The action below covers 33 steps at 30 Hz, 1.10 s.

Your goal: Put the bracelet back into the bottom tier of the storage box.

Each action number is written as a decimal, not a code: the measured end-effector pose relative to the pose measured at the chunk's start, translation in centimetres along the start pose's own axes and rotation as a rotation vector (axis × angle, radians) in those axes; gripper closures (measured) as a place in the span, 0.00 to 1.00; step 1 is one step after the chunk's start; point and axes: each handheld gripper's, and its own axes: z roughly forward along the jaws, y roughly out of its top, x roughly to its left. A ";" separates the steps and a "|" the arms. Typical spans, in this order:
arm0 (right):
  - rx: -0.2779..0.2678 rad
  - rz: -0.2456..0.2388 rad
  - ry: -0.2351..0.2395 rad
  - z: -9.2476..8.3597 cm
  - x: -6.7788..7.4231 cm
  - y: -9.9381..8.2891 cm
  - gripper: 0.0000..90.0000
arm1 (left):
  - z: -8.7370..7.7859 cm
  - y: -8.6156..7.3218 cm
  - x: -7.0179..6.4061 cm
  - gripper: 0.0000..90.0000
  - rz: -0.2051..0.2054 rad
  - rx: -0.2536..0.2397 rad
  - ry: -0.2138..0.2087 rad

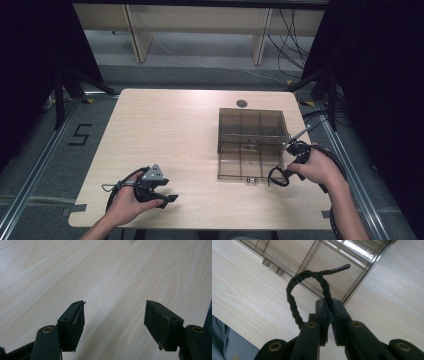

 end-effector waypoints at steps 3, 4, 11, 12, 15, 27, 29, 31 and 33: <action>-0.013 0.028 0.017 0.0 0.2 0.1 0.94 | 0.0 0.0 0.0 0.36 0.001 0.000 0.000; 0.002 0.040 0.020 -0.1 0.3 0.2 0.94 | 0.0 0.0 0.0 0.36 0.001 0.000 0.000; -0.011 0.044 -0.009 0.5 0.2 0.6 0.94 | 0.0 0.0 0.0 0.36 0.002 0.000 0.000; -0.011 0.041 -0.008 0.5 0.2 0.6 0.94 | 0.0 0.0 0.0 0.36 0.001 0.000 0.000; -0.012 0.042 -0.017 0.7 0.1 0.7 0.94 | 0.0 0.0 0.0 0.36 0.001 0.000 0.000; -0.071 0.028 -0.037 0.8 -0.1 1.1 0.94 | 0.0 0.0 0.0 0.36 0.001 -0.001 0.000; -0.079 0.032 -0.043 0.8 -0.1 1.1 0.94 | 0.0 0.0 0.0 0.36 0.001 -0.001 0.000; -0.086 0.028 -0.043 0.6 -0.2 1.2 0.95 | 0.0 0.0 0.0 0.36 0.001 -0.001 0.001; -0.093 0.030 -0.055 0.6 -0.2 1.2 0.94 | 0.0 0.0 0.0 0.36 0.002 -0.001 0.001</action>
